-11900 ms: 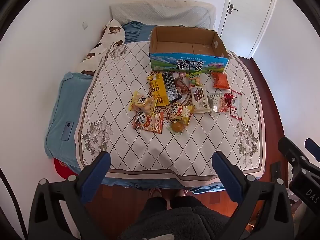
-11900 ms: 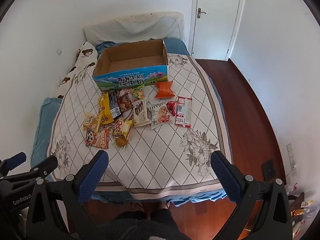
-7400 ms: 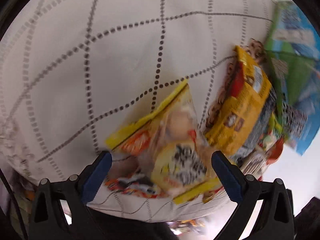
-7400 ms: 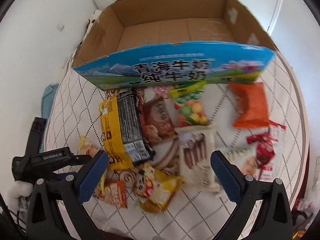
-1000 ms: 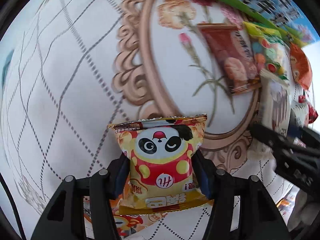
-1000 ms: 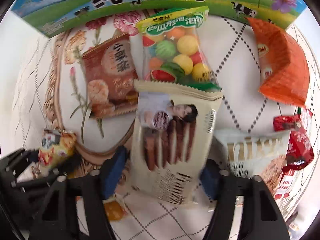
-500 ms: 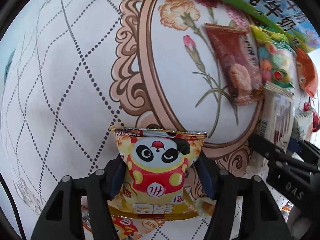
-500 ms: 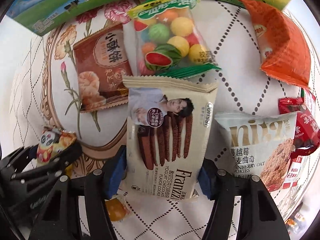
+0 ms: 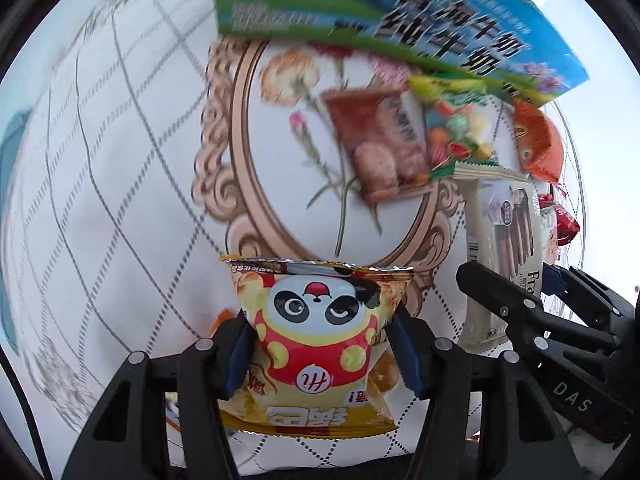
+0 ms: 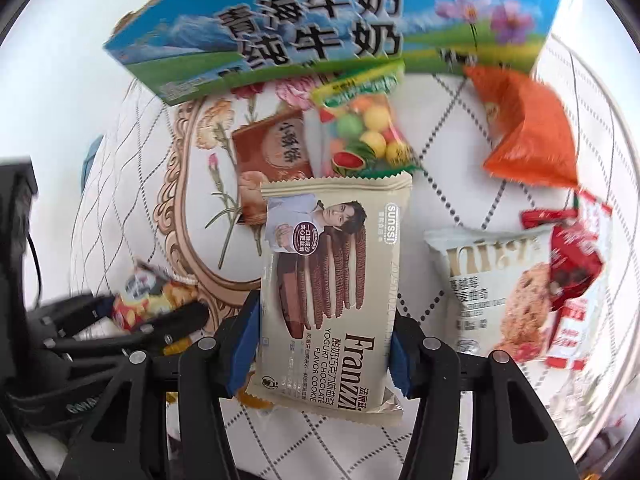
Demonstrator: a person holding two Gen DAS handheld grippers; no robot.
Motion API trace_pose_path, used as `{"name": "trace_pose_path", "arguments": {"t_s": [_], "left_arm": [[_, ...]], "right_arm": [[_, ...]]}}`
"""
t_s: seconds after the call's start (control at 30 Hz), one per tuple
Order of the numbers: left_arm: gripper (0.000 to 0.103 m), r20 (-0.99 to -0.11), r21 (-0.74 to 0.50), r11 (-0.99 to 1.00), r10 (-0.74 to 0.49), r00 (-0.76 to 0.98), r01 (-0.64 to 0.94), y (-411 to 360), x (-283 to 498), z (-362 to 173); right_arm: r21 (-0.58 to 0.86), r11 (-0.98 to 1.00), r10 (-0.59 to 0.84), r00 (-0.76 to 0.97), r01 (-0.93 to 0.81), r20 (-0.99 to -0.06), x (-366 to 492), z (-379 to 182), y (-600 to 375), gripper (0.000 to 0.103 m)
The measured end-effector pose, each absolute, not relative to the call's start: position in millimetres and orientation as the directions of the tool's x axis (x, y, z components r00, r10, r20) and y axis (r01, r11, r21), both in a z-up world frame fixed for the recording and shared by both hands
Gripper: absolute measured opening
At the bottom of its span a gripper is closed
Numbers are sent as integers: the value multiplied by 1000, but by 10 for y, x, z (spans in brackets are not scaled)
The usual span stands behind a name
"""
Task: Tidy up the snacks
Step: 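Carry the panda bag with the left tool while the right tool carries the Franzzi pack into the box, then open both tools to drop the two packets into the box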
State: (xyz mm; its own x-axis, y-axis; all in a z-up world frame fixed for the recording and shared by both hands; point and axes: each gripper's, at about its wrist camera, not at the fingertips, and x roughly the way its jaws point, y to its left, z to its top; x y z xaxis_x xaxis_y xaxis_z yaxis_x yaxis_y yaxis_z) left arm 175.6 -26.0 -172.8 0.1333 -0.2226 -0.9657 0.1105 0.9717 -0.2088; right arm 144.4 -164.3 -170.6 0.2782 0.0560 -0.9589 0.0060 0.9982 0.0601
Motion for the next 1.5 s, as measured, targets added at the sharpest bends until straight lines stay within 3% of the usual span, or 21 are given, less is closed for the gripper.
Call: {"name": "trace_pose_path", "arguments": {"t_s": [0.17, 0.37, 0.57, 0.8, 1.17, 1.3, 1.33, 1.4, 1.5], "left_arm": [[57, -944, -276, 957, -287, 164, 87, -193, 1799, -1326], [57, -870, -370, 921, -389, 304, 121, -188, 2143, -283], [58, -833, -290, 943, -334, 441, 166, -580, 3155, 324], [58, -885, -161, 978, -202, 419, 133, -803, 4239, 206], [59, -953, -105, 992, -119, 277, 64, -811, 5141, -504], [81, -958, -143, 989, -148, 245, 38, -769, 5285, -651], [90, -958, -136, 990, -142, 249, 43, -776, 5292, -661], [97, -958, -118, 991, -129, 255, 58, -807, 5274, -671], [97, -957, -111, 991, -127, 261, 73, -835, 5213, -681]], "right_arm": [[132, 991, 116, 319, 28, -941, 1462, -1406, -1794, 57], [196, 981, 172, 466, 3, -868, 1688, -549, -1952, 57], [144, 990, 111, 580, 11, -807, 2409, 102, -2220, 57], [70, 994, 15, 518, 87, -855, 3424, -29, -2625, 57], [15, 991, -42, 407, 136, -912, 4402, -496, -2858, 60], [35, 991, -14, 356, 132, -934, 4554, -621, -2856, 86], [26, 991, -22, 357, 129, -934, 4572, -631, -2839, 88], [28, 992, -18, 361, 123, -932, 4595, -648, -2816, 92], [-9, 994, -50, 367, 112, -929, 4592, -649, -2757, 93]]}}
